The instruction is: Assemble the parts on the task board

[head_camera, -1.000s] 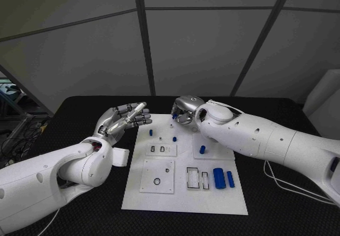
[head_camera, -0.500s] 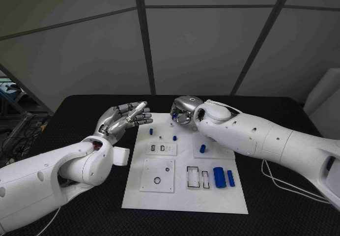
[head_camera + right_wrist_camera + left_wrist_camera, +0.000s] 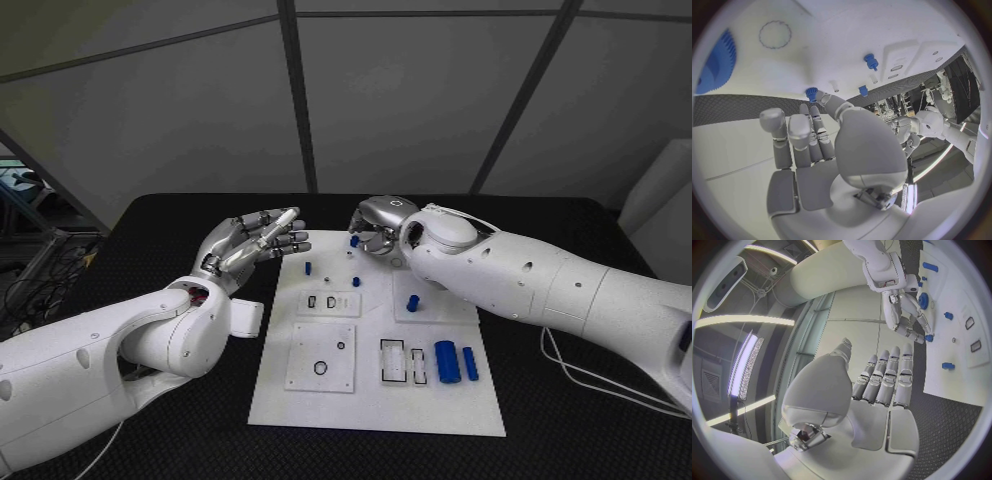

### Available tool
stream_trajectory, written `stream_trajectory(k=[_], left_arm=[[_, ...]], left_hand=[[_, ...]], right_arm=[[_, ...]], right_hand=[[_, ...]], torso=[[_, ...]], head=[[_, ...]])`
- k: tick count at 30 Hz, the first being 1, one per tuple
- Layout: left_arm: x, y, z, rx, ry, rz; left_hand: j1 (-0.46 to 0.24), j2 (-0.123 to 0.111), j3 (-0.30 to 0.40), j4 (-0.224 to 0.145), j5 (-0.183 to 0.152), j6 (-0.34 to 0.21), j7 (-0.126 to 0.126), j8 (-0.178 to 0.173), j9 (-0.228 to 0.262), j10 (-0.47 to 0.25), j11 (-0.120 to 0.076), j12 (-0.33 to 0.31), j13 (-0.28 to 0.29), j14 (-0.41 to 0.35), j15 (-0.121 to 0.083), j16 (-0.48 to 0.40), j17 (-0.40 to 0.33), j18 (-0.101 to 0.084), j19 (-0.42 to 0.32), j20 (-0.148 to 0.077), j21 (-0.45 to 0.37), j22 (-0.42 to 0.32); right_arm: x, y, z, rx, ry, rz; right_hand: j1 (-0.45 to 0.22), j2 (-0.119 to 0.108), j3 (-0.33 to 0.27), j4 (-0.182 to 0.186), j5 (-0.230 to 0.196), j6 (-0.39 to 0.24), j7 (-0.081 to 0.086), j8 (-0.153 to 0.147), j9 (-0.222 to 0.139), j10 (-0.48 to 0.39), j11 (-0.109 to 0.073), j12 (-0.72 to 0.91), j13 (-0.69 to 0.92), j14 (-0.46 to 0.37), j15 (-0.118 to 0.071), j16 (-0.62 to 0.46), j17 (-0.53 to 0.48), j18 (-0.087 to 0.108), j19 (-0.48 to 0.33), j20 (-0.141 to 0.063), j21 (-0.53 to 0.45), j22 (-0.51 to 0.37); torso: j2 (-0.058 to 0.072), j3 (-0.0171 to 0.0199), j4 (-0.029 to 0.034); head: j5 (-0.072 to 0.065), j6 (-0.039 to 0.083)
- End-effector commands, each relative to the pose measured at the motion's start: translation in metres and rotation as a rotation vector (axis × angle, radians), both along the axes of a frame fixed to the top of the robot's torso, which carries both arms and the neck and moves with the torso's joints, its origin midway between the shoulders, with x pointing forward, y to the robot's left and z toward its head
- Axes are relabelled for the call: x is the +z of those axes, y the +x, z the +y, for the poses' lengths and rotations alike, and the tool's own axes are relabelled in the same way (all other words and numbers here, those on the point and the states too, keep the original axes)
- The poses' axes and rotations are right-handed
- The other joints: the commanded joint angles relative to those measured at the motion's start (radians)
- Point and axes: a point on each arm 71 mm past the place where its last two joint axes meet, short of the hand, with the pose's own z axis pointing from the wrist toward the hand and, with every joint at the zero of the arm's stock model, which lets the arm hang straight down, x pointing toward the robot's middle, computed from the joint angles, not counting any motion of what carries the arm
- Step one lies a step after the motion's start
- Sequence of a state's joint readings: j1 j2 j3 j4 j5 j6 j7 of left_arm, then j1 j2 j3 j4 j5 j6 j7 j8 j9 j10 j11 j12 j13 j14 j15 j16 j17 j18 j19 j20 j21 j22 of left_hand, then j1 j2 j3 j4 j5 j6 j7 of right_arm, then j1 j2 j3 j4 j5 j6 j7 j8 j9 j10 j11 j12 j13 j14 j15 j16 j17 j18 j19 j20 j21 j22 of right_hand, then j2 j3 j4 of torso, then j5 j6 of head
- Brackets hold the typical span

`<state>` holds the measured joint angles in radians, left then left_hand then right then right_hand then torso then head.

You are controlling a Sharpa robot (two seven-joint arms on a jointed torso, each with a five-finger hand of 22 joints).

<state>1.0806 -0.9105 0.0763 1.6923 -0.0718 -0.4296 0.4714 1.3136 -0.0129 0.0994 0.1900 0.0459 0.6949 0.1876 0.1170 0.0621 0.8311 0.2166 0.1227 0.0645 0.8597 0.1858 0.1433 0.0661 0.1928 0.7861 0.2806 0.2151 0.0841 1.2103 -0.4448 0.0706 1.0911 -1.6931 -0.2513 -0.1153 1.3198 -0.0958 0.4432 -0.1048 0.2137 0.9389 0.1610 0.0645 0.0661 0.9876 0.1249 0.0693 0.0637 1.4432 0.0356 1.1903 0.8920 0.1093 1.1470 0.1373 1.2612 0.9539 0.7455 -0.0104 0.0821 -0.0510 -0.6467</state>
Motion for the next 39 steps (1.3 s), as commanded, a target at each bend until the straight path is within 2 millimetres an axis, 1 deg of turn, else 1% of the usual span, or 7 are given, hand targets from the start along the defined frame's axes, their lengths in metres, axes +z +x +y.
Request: stream_trajectory(k=[1, 6, 13, 20, 25, 27, 39], left_arm=[[0.001, 0.001, 0.001, -0.011, 0.002, -0.01], [0.0, 0.003, 0.006, -0.001, 0.006, -0.011], [-0.001, 0.004, 0.011, 0.006, 0.011, -0.01], [-0.001, 0.005, 0.009, 0.002, 0.009, -0.009], [-0.002, 0.006, 0.007, -0.005, 0.006, -0.007], [-0.002, 0.006, 0.006, -0.008, 0.005, -0.007], [-0.002, 0.006, 0.005, -0.011, 0.004, -0.004]], left_hand=[[0.005, 0.002, -0.007, -0.002, 0.0, -0.007, 0.071, -0.004, -0.001, -0.004, 0.006, -0.005, -0.001, -0.004, 0.0, -0.006, -0.001, -0.018, 0.002, 0.003, -0.005, -0.001], [0.005, 0.002, -0.008, -0.002, 0.0, -0.006, 0.07, -0.004, -0.001, -0.004, 0.006, -0.006, -0.001, -0.004, 0.001, -0.007, -0.001, -0.018, 0.001, 0.004, -0.006, -0.002], [0.005, 0.002, -0.008, -0.002, 0.0, -0.006, 0.07, -0.004, -0.001, -0.004, 0.006, -0.007, -0.001, -0.004, 0.001, -0.007, -0.001, -0.018, 0.001, 0.004, -0.007, -0.002], [0.005, 0.002, -0.008, -0.002, 0.0, -0.001, 0.069, -0.004, -0.001, -0.005, 0.006, -0.007, -0.001, -0.004, 0.001, -0.008, -0.001, -0.018, 0.001, 0.004, -0.007, -0.002], [0.006, 0.002, -0.009, -0.003, 0.0, 0.001, 0.068, -0.004, 0.0, -0.004, 0.006, -0.008, -0.001, -0.004, 0.001, -0.008, -0.001, -0.018, 0.001, 0.004, -0.008, -0.003], [0.006, 0.002, -0.009, -0.003, 0.0, 0.001, 0.068, -0.004, 0.0, -0.004, 0.006, -0.008, -0.001, -0.004, 0.001, -0.008, -0.001, -0.018, 0.001, 0.004, -0.008, -0.003], [0.007, 0.002, -0.009, -0.004, 0.0, 0.002, 0.068, -0.004, 0.0, -0.004, 0.006, -0.008, -0.001, -0.004, 0.001, -0.009, -0.001, -0.018, 0.0, 0.004, -0.009, -0.003]], right_arm=[[0.008, -0.005, -0.005, 0.001, 0.042, -0.047], [0.018, -0.017, -0.026, 0.001, 0.098, -0.096], [0.027, -0.03, -0.076, -0.066, 0.2, -0.023], [0.027, -0.036, -0.116, -0.135, 0.208, 0.075], [0.023, -0.032, -0.126, -0.173, 0.193, 0.11], [0.021, -0.03, -0.129, -0.187, 0.185, 0.126], [0.011, -0.019, -0.125, -0.208, 0.136, 0.19]], right_hand=[[0.0, -0.011, -0.01, 0.001, -0.004, -0.005, 0.001, 0.002, 0.002, -0.006, 0.0, 0.008, 0.002, -0.006, -0.001, -0.007, -0.002, 0.018, -0.003, 0.003, -0.006, -0.001], [-0.009, -0.015, -0.032, 0.016, 0.0, 0.016, 0.007, 0.009, 0.006, 0.02, -0.008, 0.036, 0.005, 0.004, -0.007, -0.002, 0.008, 0.015, 0.012, -0.001, -0.005, 0.007], [-0.044, -0.033, -0.066, 0.056, 0.014, 0.042, 0.02, 0.011, 0.008, 0.132, -0.018, 0.096, 0.02, 0.027, -0.015, 0.039, 0.072, -0.001, 0.076, -0.007, 0.035, 0.084], [-0.089, -0.084, -0.249, 0.137, -0.02, -0.004, 0.004, 0.0, 0.002, 0.299, -0.049, 0.206, 0.09, 0.046, -0.037, 0.095, 0.151, -0.016, 0.133, -0.025, 0.076, 0.159], [0.03, -0.033, -0.456, 0.248, 0.015, -0.022, -0.007, 0.019, 0.009, 0.247, -0.055, 0.439, 0.306, 0.06, -0.069, 0.163, 0.249, -0.033, 0.168, -0.035, 0.109, 0.215], [0.061, -0.036, -0.469, 0.27, 0.036, -0.024, -0.012, 0.025, 0.009, 0.235, -0.06, 0.521, 0.378, 0.068, -0.048, 0.195, 0.307, -0.03, 0.182, -0.043, 0.121, 0.239], [0.131, -0.023, -0.5, 0.358, 0.057, -0.036, -0.002, 0.048, 0.009, 0.234, -0.055, 0.944, 0.822, 0.084, -0.041, 0.267, 0.434, -0.038, 0.202, -0.032, 0.145, 0.284]], torso=[[0.0, 0.0017, -0.0032], [-0.002, 0.0022, -0.0068], [-0.007, 0.0097, -0.025], [-0.011, 0.0134, -0.035], [-0.014, 0.0145, -0.0364], [-0.014, 0.0144, -0.0342], [-0.012, 0.0113, -0.0322]], head=[[0.001, 0.003], [0.002, 0.01], [-0.004, 0.022], [-0.01, 0.027], [-0.019, 0.028], [-0.021, 0.027], [-0.019, 0.022]])
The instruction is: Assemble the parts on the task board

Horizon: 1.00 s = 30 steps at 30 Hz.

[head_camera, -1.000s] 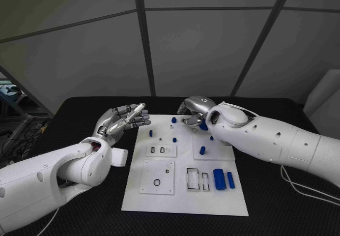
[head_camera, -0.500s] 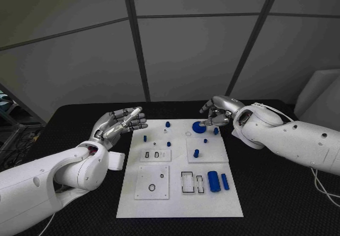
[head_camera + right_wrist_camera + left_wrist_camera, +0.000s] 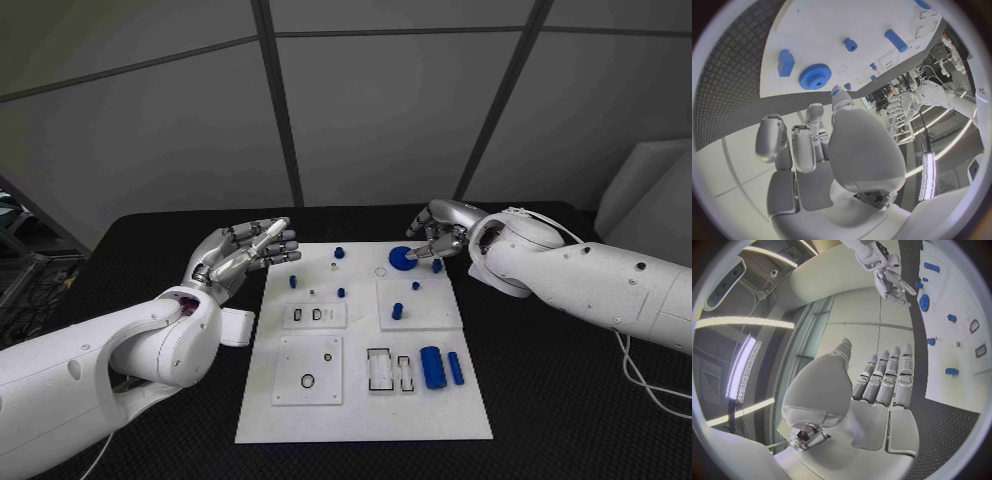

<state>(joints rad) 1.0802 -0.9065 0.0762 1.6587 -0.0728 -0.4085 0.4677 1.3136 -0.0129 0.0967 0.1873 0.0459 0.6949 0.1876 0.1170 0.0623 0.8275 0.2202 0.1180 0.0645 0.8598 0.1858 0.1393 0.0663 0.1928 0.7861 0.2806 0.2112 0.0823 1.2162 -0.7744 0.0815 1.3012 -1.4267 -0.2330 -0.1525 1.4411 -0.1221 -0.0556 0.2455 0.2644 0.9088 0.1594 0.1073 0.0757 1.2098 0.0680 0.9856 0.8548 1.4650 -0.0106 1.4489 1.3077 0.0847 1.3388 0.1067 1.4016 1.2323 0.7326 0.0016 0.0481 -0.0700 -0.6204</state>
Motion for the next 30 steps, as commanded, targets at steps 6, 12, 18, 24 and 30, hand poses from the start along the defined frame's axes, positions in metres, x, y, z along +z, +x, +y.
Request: stream_trajectory(k=[6, 12, 18, 24, 30], left_arm=[[0.001, 0.0, -0.002, -0.019, -0.003, -0.009], [0.001, 0.0, -0.002, -0.018, -0.003, -0.009], [0.001, 0.001, -0.003, -0.018, -0.002, -0.009], [0.001, 0.001, -0.003, -0.018, -0.003, -0.009], [0.001, 0.001, -0.003, -0.02, -0.003, -0.007]], left_hand=[[0.007, 0.003, -0.006, -0.001, 0.0, 0.002, 0.067, -0.004, 0.0, 0.0, 0.002, -0.004, -0.001, -0.005, 0.001, -0.006, -0.001, -0.018, 0.0, 0.004, -0.005, -0.002], [0.007, 0.003, -0.006, -0.001, 0.0, 0.002, 0.067, -0.004, 0.0, 0.0, 0.002, -0.004, -0.001, -0.005, 0.001, -0.006, -0.001, -0.018, 0.0, 0.004, -0.005, -0.002], [0.007, 0.003, -0.006, -0.001, 0.0, 0.002, 0.067, -0.004, 0.0, 0.0, 0.002, -0.004, -0.001, -0.005, 0.001, -0.006, -0.001, -0.018, 0.0, 0.004, -0.005, -0.002], [0.007, 0.003, -0.007, -0.001, 0.0, 0.002, 0.067, -0.004, 0.0, 0.0, 0.002, -0.005, -0.001, -0.005, 0.001, -0.007, -0.001, -0.018, 0.0, 0.004, -0.006, -0.002], [0.008, 0.002, -0.009, -0.002, 0.0, 0.002, 0.068, -0.005, 0.0, -0.001, 0.002, -0.006, -0.001, -0.005, 0.001, -0.008, -0.001, -0.018, 0.0, 0.004, -0.007, -0.003]], right_arm=[[-0.006, 0.004, 0.005, 0.004, -0.038, 0.069], [-0.009, 0.007, 0.007, 0.005, -0.051, 0.087], [-0.012, 0.009, 0.009, 0.008, -0.064, 0.103], [-0.014, 0.011, 0.012, 0.013, -0.077, 0.111], [-0.015, 0.014, 0.011, 0.003, -0.084, 0.121]], right_hand=[[0.022, 0.012, -0.004, 0.011, 0.019, 0.002, -0.001, 0.014, 0.0, 0.055, 0.003, 0.141, 0.158, 0.07, 0.007, 0.034, 0.069, -0.018, 0.023, 0.0, 0.017, 0.027], [0.027, 0.017, -0.004, 0.009, 0.021, 0.003, 0.0, 0.016, 0.0, 0.064, 0.003, 0.17, 0.191, 0.073, 0.008, 0.042, 0.084, -0.019, 0.026, 0.001, 0.02, 0.034], [0.031, 0.02, -0.004, 0.008, 0.023, 0.003, 0.0, 0.017, 0.0, 0.064, 0.004, 0.177, 0.2, 0.073, 0.008, 0.044, 0.087, -0.02, 0.028, 0.002, 0.022, 0.037], [0.031, 0.023, -0.004, 0.008, 0.024, 0.004, 0.0, 0.017, 0.0, 0.062, 0.004, 0.177, 0.2, 0.072, 0.008, 0.043, 0.085, -0.019, 0.027, 0.002, 0.022, 0.036], [0.038, 0.032, 0.0, 0.004, 0.026, 0.008, 0.0, 0.02, 0.0, 0.062, 0.003, 0.186, 0.211, 0.072, 0.009, 0.045, 0.088, -0.019, 0.027, 0.002, 0.022, 0.037]], torso=[[0.001, -0.0014, 0.0007], [0.001, -0.0003, -0.0007], [0.001, -0.0003, 0.0], [0.0, 0.0004, 0.0003], [0.0, -0.0006, -0.0005]], head=[[0.001, -0.008], [0.001, -0.013], [0.002, -0.017], [0.004, -0.02], [0.006, -0.018]])
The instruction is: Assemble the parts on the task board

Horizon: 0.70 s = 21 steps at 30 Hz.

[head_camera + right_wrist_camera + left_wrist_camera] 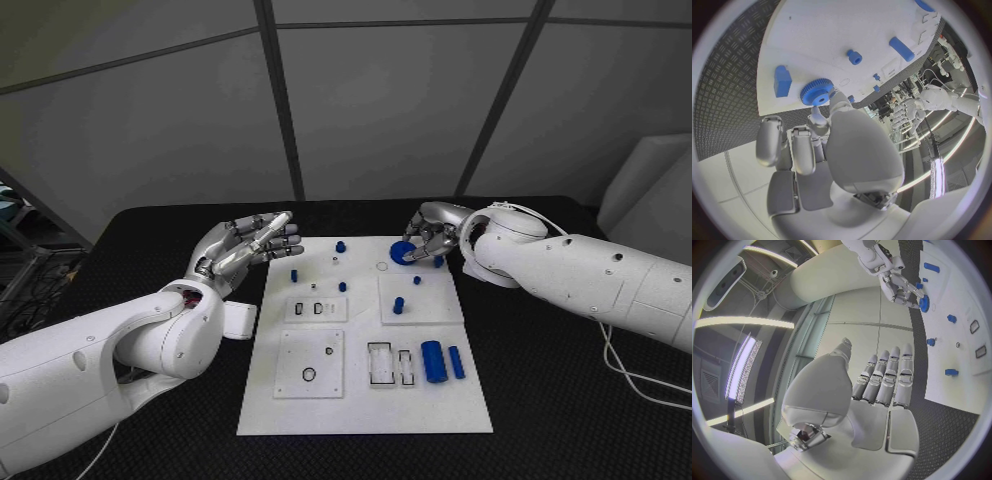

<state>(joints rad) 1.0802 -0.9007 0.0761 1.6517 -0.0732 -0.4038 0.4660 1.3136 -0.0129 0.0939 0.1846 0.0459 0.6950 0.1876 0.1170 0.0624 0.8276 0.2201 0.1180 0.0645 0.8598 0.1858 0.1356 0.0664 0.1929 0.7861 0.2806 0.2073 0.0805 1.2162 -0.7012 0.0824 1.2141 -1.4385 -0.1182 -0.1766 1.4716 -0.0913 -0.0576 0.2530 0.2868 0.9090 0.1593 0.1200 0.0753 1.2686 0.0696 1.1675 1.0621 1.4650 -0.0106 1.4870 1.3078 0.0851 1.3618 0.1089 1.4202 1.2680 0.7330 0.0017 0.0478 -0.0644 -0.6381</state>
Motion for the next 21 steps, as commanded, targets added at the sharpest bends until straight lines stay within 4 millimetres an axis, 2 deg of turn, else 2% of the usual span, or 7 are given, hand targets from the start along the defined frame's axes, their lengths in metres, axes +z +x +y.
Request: stream_trajectory(k=[1, 10, 13, 21], left_arm=[[0.0014, -0.0001, -0.0017, -0.016, -0.002, -0.009], [0.0013, 0.0, -0.0016, -0.017, -0.002, -0.008], [0.0012, 0.0002, -0.0015, -0.016, -0.001, -0.008], [0.0012, 0.0003, -0.0015, -0.016, -0.001, -0.008]], left_hand=[[0.008, 0.002, -0.006, 0.0, 0.0, 0.002, 0.068, -0.005, -0.001, -0.001, 0.003, -0.006, -0.001, -0.005, 0.001, -0.004, -0.001, -0.019, 0.0, 0.004, -0.003, -0.001], [0.008, 0.002, -0.006, 0.0, 0.0, 0.002, 0.068, -0.005, -0.001, -0.001, 0.003, -0.006, -0.001, -0.005, 0.001, -0.004, -0.001, -0.019, 0.0, 0.004, -0.003, -0.001], [0.008, 0.002, -0.006, 0.0, 0.0, 0.002, 0.068, -0.005, -0.001, -0.001, 0.003, -0.006, -0.001, -0.005, 0.001, -0.004, -0.001, -0.019, 0.0, 0.004, -0.003, -0.001], [0.008, 0.002, -0.006, 0.0, 0.0, 0.002, 0.068, -0.005, -0.001, -0.001, 0.003, -0.006, -0.001, -0.005, 0.001, -0.004, -0.001, -0.019, 0.0, 0.004, -0.003, -0.001]], right_arm=[[-0.0018, 0.001, -0.0007, 0.001, -0.024, 0.021], [-0.0034, 0.0024, 0.0013, 0.003, -0.029, 0.032], [-0.0035, 0.0027, 0.0021, 0.005, -0.03, 0.03], [-0.0028, 0.003, 0.0051, 0.011, -0.032, 0.017]], right_hand=[[0.009, 0.003, 0.003, -0.005, 0.004, 0.01, -0.001, 0.008, 0.001, 0.003, 0.002, 0.006, 0.006, 0.072, 0.009, 0.007, 0.089, -0.02, 0.004, 0.0, 0.004, 0.002], [0.03, 0.023, 0.013, -0.021, 0.007, 0.03, -0.003, 0.019, 0.003, 0.014, -0.001, 0.032, 0.037, 0.073, 0.007, 0.012, 0.098, -0.021, 0.008, -0.001, 0.008, 0.01], [0.044, 0.037, 0.028, -0.032, -0.034, 0.043, -0.005, 0.024, 0.003, 0.018, -0.003, 0.042, 0.051, 0.074, 0.005, 0.014, 0.102, -0.022, 0.01, -0.003, 0.01, 0.014], [0.052, 0.051, 0.047, -0.04, -0.04, 0.067, -0.008, 0.032, 0.004, 0.033, -0.006, 0.064, 0.079, 0.075, 0.003, 0.018, 0.111, -0.024, 0.016, -0.004, 0.015, 0.024]], torso=[[0.0, -0.0007, -0.0005], [0.001, 0.0002, -0.0005], [0.0, 0.0004, -0.0008], [0.0, 0.0008, -0.0012]], head=[[0.002, 0.0], [0.003, -0.006], [0.003, -0.006], [0.003, -0.009]])
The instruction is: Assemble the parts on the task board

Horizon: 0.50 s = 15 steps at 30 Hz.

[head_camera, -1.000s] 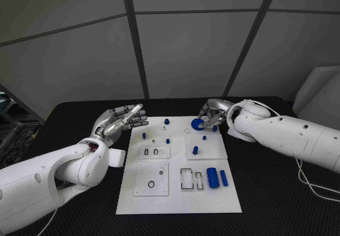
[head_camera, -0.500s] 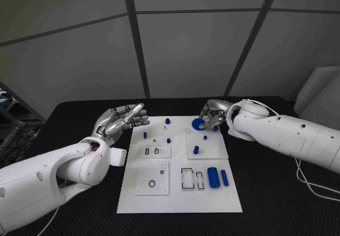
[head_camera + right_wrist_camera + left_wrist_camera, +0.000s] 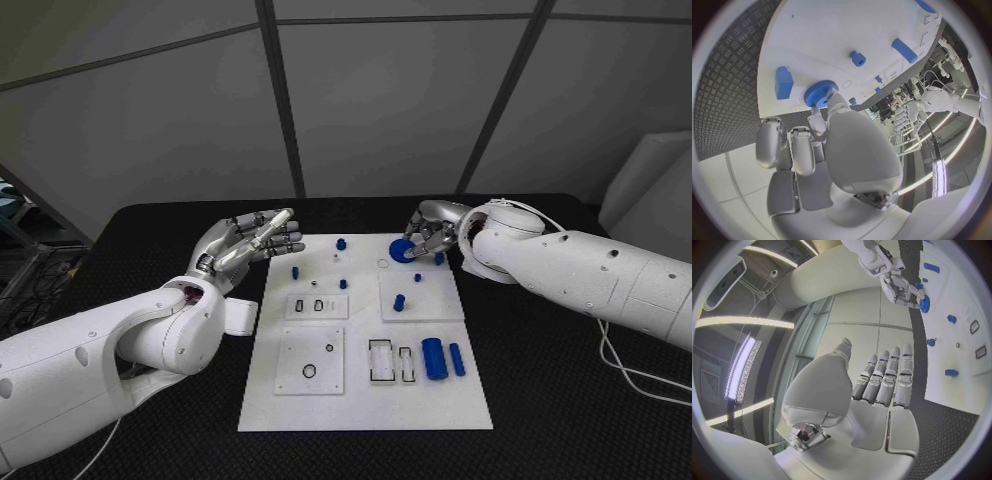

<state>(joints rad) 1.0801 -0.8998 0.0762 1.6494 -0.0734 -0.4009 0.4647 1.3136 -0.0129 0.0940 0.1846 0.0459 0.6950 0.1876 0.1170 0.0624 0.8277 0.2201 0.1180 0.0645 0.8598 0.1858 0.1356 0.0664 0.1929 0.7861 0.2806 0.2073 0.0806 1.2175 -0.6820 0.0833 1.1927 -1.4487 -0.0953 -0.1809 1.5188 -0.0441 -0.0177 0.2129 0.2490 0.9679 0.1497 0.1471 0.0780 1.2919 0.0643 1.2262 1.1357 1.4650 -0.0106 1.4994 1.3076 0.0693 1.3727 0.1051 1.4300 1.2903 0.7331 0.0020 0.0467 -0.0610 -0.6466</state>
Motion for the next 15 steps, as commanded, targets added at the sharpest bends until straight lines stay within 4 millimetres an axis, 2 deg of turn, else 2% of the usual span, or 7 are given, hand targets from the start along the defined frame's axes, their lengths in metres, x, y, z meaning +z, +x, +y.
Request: stream_trajectory(k=[1, 8, 12, 15], left_arm=[[0.001, 0.0, -0.002, -0.015, -0.001, -0.009], [0.001, 0.0, -0.001, -0.015, -0.002, -0.009], [0.001, 0.0, -0.001, -0.015, -0.001, -0.008], [0.001, 0.0, -0.001, -0.015, -0.001, -0.008]], left_hand=[[0.008, 0.002, -0.006, 0.0, 0.0, 0.002, 0.068, -0.005, -0.001, -0.001, 0.003, -0.006, -0.001, -0.005, 0.001, -0.004, -0.001, -0.019, 0.0, 0.004, -0.003, -0.001], [0.008, 0.002, -0.006, 0.0, 0.0, 0.002, 0.068, -0.005, -0.001, -0.001, 0.003, -0.006, -0.001, -0.005, 0.001, -0.004, -0.001, -0.019, 0.0, 0.004, -0.003, -0.001], [0.008, 0.002, -0.006, 0.0, 0.0, 0.002, 0.068, -0.005, -0.001, -0.001, 0.003, -0.006, -0.001, -0.005, 0.001, -0.004, -0.001, -0.019, 0.0, 0.004, -0.003, -0.001], [0.008, 0.002, -0.006, 0.0, 0.0, 0.002, 0.068, -0.005, -0.001, -0.001, 0.003, -0.006, -0.001, -0.005, 0.001, -0.004, -0.001, -0.019, 0.0, 0.004, -0.003, -0.001]], right_arm=[[-0.001, 0.0, 0.002, 0.008, -0.015, -0.003], [0.004, -0.001, 0.002, -0.001, -0.006, -0.065], [0.012, -0.006, 0.006, 0.006, 0.024, -0.13], [0.018, -0.012, 0.012, 0.017, 0.053, -0.178]], right_hand=[[0.005, 0.005, 0.009, 0.0, -0.001, 0.011, 0.001, 0.006, 0.002, 0.014, -0.001, 0.01, 0.01, 0.075, 0.003, 0.006, 0.111, -0.008, 0.006, -0.001, 0.006, 0.003], [0.003, 0.01, 0.025, -0.005, 0.026, 0.039, -0.007, 0.012, 0.002, 0.046, -0.008, 0.051, 0.061, 0.078, -0.003, 0.012, 0.126, -0.013, 0.022, -0.005, 0.019, 0.027], [0.008, 0.011, 0.039, -0.011, 0.056, 0.046, -0.01, 0.011, -0.001, 0.053, -0.011, 0.063, 0.077, 0.082, -0.006, 0.019, 0.141, -0.017, 0.034, -0.008, 0.027, 0.044], [0.01, 0.011, 0.046, -0.014, 0.063, 0.048, -0.011, 0.01, -0.002, 0.058, -0.011, 0.071, 0.087, 0.082, -0.006, 0.021, 0.145, -0.019, 0.04, -0.009, 0.032, 0.053]], torso=[[0.0, 0.0005, -0.0001], [0.0, 0.0012, -0.0006], [0.0, 0.0018, -0.0005], [0.0, 0.0021, -0.0017]], head=[[0.0, 0.0], [-0.002, 0.001], [-0.002, 0.003], [-0.001, 0.004]])
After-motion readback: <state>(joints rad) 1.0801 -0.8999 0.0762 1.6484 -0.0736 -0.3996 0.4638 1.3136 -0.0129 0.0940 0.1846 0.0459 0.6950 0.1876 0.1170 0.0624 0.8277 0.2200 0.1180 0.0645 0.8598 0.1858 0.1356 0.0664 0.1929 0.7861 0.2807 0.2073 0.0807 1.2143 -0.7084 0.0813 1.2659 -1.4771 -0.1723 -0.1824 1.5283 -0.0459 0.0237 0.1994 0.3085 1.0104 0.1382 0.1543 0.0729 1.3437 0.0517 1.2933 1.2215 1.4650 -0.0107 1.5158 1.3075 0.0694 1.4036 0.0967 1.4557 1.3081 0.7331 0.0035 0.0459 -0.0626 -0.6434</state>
